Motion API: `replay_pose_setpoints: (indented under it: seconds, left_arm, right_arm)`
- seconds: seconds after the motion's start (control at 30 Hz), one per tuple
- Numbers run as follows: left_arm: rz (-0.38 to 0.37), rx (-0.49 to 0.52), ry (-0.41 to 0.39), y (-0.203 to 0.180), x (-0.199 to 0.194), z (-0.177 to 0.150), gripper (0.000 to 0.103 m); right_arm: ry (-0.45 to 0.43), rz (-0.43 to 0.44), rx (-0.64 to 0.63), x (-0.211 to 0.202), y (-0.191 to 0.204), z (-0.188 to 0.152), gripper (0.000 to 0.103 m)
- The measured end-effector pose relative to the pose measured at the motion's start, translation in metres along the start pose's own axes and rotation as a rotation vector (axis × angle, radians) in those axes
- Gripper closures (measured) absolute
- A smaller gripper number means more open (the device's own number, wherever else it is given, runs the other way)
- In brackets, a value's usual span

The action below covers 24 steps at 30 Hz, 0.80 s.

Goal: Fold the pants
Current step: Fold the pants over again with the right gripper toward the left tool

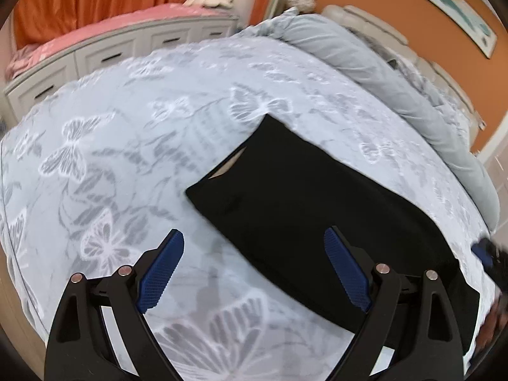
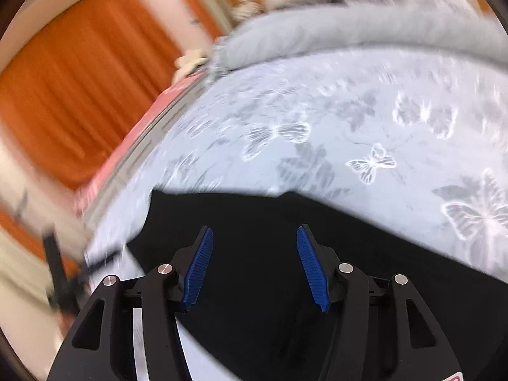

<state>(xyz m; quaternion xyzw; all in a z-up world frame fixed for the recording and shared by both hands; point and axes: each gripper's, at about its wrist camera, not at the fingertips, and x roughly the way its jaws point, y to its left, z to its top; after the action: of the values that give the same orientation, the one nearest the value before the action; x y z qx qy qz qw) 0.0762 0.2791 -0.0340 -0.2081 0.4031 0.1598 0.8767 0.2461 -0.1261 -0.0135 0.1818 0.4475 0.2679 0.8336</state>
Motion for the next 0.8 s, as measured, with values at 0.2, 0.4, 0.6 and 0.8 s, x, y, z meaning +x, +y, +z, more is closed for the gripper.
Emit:
replay_pose_setpoints:
  seconds: [0.2, 0.4, 0.6, 0.8]
  left_arm:
    - [0.091, 0.029, 0.043, 0.009, 0.02, -0.002, 0.015]
    - [0.101, -0.123, 0.03, 0.037, 0.026, 0.009, 0.015]
    - [-0.025, -0.329, 0.119, 0.069, 0.047, 0.007, 0.012]
    - [-0.047, -0.321, 0.112, 0.068, 0.046, 0.006, 0.007]
  right_arm:
    - [0.204, -0.097, 0.07, 0.081, -0.034, 0.029, 0.048]
    - [0.226, -0.16, -0.208, 0.109, 0.011, 0.012, 0.085]
    - [-0.027, -0.298, -0.2, 0.085, 0.024, 0.033, 0.055]
    - [-0.111, -0.261, -0.236, 0.015, 0.035, 0.007, 0.039]
